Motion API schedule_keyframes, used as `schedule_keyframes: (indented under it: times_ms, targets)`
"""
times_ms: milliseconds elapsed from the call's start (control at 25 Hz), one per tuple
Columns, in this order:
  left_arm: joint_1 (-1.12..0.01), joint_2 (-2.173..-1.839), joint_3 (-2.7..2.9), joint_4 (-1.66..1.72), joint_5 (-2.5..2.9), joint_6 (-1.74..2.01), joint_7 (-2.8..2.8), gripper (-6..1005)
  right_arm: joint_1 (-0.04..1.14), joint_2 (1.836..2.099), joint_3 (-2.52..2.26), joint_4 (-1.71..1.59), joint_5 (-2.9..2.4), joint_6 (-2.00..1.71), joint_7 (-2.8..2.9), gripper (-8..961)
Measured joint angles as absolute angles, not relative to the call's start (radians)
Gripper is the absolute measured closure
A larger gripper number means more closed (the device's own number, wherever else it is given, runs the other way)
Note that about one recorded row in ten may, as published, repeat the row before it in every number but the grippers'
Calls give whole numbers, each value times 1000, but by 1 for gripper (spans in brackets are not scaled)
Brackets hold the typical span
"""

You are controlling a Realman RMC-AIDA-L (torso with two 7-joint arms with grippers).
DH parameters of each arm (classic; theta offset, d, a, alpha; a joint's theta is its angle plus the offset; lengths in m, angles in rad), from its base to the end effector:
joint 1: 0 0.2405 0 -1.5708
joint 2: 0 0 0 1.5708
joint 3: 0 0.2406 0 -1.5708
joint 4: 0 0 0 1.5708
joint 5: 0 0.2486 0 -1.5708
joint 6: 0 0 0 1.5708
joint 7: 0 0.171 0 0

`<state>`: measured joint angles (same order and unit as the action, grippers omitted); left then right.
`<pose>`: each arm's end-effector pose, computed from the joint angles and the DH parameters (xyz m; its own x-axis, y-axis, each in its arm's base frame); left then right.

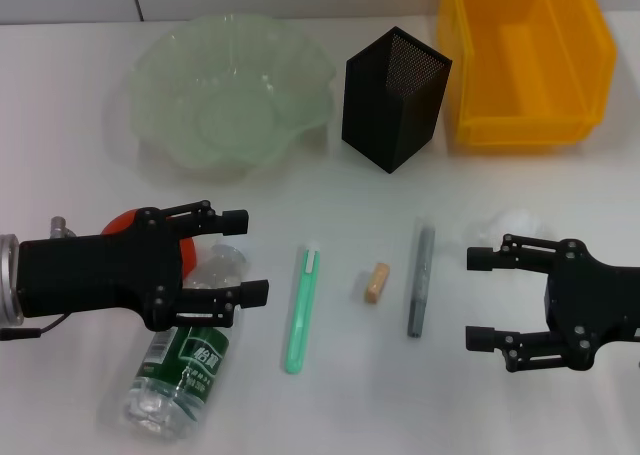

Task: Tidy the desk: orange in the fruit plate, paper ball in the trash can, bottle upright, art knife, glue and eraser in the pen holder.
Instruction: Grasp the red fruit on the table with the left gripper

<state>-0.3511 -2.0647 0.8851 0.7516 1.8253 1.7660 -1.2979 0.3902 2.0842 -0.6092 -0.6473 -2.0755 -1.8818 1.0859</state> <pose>-0.2634 0.3018 -0.0077 0.7932 0.2592 0.5511 0.3227 -0.9463 -0.0193 0.2853 0.2781 -0.0092 0.8054 -0.1881 -0.5621 -0.2552 -0.9660 -0.0423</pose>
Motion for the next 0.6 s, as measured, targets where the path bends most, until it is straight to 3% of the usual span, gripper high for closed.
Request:
schedule_keyframes:
  times_ms: [600]
  targets:
    - [-290, -2063, 634, 702, 1821, 1628, -1181, 138, 395, 2084, -609, -631, -2075, -1871, 1085, 126]
